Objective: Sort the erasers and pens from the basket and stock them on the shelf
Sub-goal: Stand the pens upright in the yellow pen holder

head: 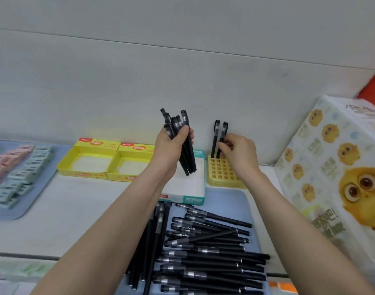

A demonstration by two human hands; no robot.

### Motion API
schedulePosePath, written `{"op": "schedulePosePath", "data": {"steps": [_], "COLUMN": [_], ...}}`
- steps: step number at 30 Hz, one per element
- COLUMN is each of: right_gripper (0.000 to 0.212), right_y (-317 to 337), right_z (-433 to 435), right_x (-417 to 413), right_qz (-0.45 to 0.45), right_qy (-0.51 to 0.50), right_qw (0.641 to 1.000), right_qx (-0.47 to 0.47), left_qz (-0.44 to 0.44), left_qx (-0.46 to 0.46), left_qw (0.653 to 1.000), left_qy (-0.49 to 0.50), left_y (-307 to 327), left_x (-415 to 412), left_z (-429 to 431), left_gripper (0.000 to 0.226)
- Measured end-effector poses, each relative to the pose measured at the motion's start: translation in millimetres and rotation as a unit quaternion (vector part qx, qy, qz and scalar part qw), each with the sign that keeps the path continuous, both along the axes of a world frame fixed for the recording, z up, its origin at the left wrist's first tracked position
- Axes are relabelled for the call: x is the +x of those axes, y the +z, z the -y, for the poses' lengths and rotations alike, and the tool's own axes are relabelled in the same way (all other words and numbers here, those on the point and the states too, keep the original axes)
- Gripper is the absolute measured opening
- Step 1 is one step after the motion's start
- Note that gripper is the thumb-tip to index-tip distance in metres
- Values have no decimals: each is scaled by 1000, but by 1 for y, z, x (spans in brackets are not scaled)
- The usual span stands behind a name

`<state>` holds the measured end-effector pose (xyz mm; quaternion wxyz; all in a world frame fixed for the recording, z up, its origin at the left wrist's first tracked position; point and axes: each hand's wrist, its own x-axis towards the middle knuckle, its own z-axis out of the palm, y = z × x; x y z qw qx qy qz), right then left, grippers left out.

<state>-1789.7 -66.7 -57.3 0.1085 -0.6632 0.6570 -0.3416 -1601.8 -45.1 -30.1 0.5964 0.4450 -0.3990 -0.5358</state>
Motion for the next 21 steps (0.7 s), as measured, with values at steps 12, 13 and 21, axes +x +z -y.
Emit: {"op": "schedulePosePath", "data": {"steps": [12, 13, 21], "right_gripper": [15, 15, 10], "right_y": [44, 41, 28], "right_z": [-58, -56, -33], "right_x": [28, 26, -14], "right_qz": [106, 110, 194], "right_qy": [142, 136, -27], "right_qw": [984, 984, 979], "right_qx": [-18, -23, -55], "left_qz": [92, 101, 99], "left_qx": [-50, -51, -46], "left_qw": [993, 992, 993], "left_qy": [-58, -59, -37], "left_y": [17, 16, 6], "left_x": [-27, -28, -13], "left_z": [-12, -13, -19], "left_gripper": [13, 14, 17]}}
